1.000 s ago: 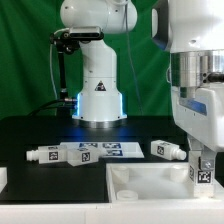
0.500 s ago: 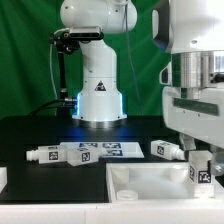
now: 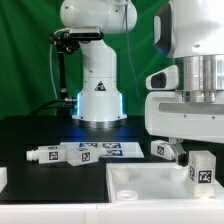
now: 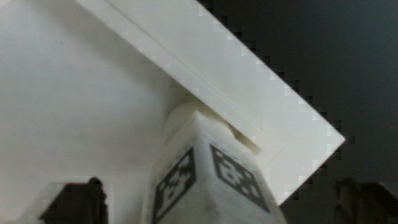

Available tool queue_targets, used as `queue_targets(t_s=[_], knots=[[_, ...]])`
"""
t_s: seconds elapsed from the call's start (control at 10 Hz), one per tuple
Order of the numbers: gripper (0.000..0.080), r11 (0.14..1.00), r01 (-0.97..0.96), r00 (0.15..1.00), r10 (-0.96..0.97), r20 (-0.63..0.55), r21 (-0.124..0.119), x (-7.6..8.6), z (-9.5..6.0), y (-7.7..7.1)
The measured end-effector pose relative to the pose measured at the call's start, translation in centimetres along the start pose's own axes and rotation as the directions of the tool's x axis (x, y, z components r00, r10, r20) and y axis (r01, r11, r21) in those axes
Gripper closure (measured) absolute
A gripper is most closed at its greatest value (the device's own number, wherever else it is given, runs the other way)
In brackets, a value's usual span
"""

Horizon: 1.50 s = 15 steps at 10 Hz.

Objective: Assemble one leg

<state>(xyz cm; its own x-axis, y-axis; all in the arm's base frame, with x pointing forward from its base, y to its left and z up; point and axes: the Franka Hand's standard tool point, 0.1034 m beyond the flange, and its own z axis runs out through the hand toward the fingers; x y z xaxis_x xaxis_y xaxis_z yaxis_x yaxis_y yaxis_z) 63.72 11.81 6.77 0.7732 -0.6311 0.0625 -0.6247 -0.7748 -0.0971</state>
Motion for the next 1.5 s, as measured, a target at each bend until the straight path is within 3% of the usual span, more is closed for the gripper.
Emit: queue_targets(t_s=[0.2, 0.4, 0.5, 0.6, 0.7, 0.8, 1.2, 1.5], knots=[[0.0151, 0.933, 0.360, 0.933, -0.361, -0.008, -0.014, 0.57, -0.13, 0.38], [0.0151, 0.891, 0.454, 0.891, -0.454, -0.006, -0.016, 1.00, -0.13, 0.71], [0.0270, 0.893, 0.449, 0.893, -0.449, -0.006, -0.016, 0.99, -0.12, 0.72], [0.0270, 0.899, 0.438, 0.899, -0.438, -0.006, -0.016, 1.00, -0.11, 0.73], [0.0409, 0.912, 0.410, 0.912, -0.410, -0.006, -0.015, 0.99, -0.10, 0.72], [0.0515, 0.939, 0.344, 0.939, -0.344, -0.007, -0.014, 0.99, -0.10, 0.72], [0.0514, 1.000, 0.014, 1.000, -0.014, -0.012, -0.011, 0.83, -0.08, 0.53], [0.0514, 0.904, -0.427, 0.904, 0.427, 0.002, -0.019, 0.71, -0.13, 0.56]])
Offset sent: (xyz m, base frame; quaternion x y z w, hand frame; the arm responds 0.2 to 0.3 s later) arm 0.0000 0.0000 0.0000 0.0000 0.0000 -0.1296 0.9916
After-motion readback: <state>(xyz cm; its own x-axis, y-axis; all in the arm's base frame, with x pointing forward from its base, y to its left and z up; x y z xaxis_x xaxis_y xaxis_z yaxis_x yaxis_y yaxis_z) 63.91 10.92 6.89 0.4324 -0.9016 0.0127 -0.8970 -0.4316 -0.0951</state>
